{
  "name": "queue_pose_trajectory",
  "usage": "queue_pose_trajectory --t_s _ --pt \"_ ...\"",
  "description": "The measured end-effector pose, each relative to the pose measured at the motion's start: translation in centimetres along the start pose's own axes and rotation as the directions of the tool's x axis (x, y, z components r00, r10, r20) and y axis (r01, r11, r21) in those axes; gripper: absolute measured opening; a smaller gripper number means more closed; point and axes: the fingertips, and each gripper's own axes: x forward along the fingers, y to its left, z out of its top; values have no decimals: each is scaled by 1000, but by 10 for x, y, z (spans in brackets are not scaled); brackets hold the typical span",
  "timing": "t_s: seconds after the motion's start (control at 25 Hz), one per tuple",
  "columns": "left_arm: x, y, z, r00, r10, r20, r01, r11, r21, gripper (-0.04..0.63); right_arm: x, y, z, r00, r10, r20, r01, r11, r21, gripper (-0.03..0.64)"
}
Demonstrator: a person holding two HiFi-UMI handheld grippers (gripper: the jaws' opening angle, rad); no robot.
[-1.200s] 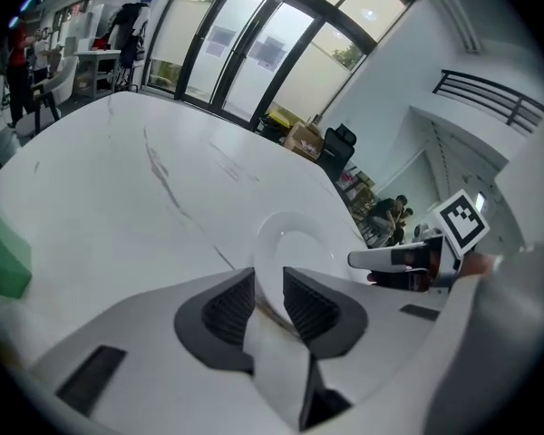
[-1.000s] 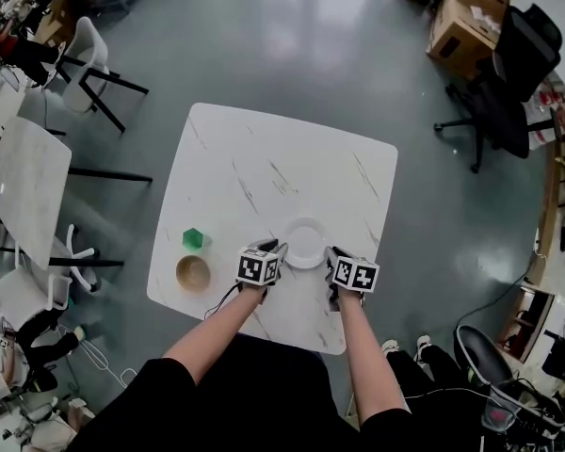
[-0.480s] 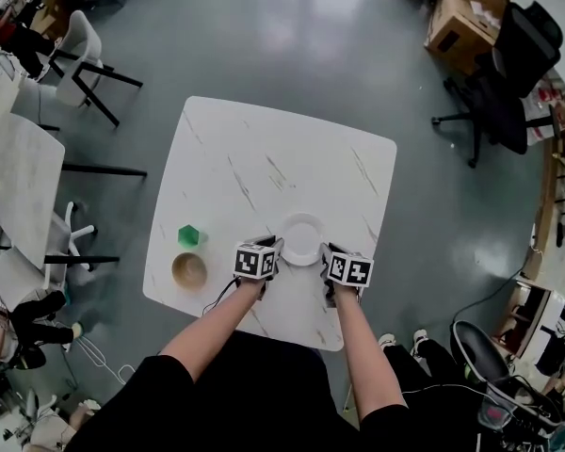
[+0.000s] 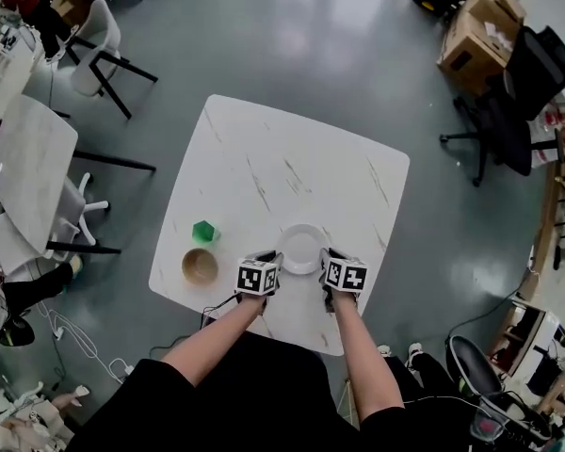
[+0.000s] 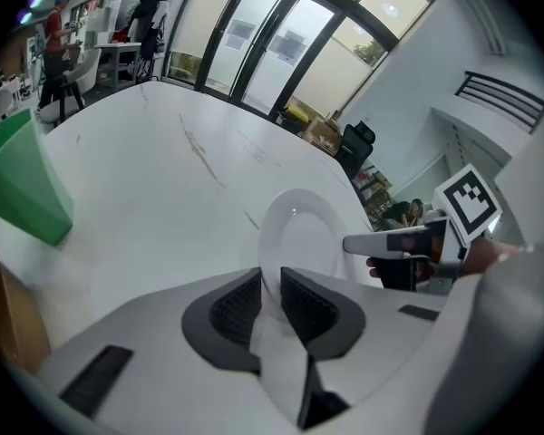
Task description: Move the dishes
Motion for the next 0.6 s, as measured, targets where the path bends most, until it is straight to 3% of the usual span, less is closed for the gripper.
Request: queue_pose_trajectory --t_s 0.36,0.6 --pt "-46 41 -25 996 73 46 -68 993 -92 78 25 63 3 998 58 -27 -61 988 -143 80" --pt "-69 63 -45 995 77 63 -65 984 -163 80 44 107 -1 993 93 -74 -108 968 -227 80"
